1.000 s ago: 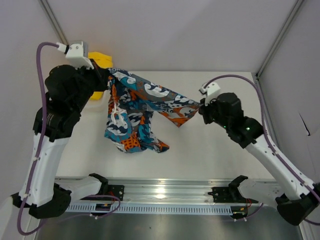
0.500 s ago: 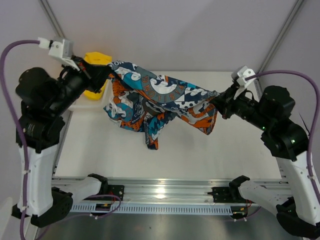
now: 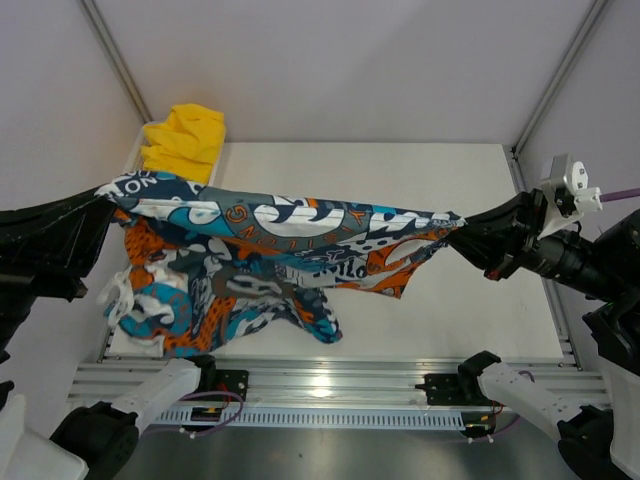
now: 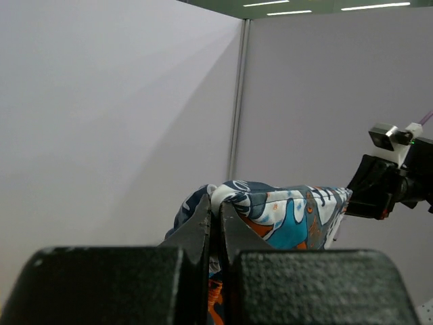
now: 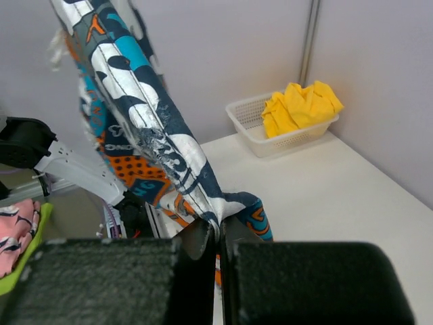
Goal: Fold and stack the shorts
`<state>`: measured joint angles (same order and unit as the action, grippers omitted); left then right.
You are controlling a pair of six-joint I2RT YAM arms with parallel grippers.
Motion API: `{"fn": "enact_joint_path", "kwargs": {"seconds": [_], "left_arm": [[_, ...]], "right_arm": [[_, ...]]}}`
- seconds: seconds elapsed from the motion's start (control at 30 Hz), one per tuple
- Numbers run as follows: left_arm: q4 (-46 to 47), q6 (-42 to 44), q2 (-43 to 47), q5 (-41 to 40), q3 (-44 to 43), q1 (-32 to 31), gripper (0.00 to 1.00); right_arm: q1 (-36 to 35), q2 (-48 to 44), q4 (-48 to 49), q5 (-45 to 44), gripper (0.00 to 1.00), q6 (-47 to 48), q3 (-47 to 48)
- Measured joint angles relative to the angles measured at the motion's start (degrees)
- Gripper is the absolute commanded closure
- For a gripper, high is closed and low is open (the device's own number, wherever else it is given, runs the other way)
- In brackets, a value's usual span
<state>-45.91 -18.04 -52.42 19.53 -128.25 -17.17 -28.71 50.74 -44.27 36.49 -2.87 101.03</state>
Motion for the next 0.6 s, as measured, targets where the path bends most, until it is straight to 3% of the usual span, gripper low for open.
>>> {"fn": "enact_joint_path", "kwargs": {"seconds": [0.1,0.37,0.6], "left_arm": [[-2.3,0.0,-1.6,1.3,-3.5,0.0,1.00],[-3.7,0.1,-13.1,-2.6,-0.8,0.0,1.00],[-6.1,0.3,-21.0,-3.2,-1.2,0.1,1.00]], "right_arm": [[-0.1,0.7,-0.1,-2.4,1.00,-0.3,0.4],[2.2,10.4,-0.1,-16.4,1.00,-1.2,-2.9],[3.9,12.1,0.2,-18.6,1.00,-1.7,-3.5]]}}
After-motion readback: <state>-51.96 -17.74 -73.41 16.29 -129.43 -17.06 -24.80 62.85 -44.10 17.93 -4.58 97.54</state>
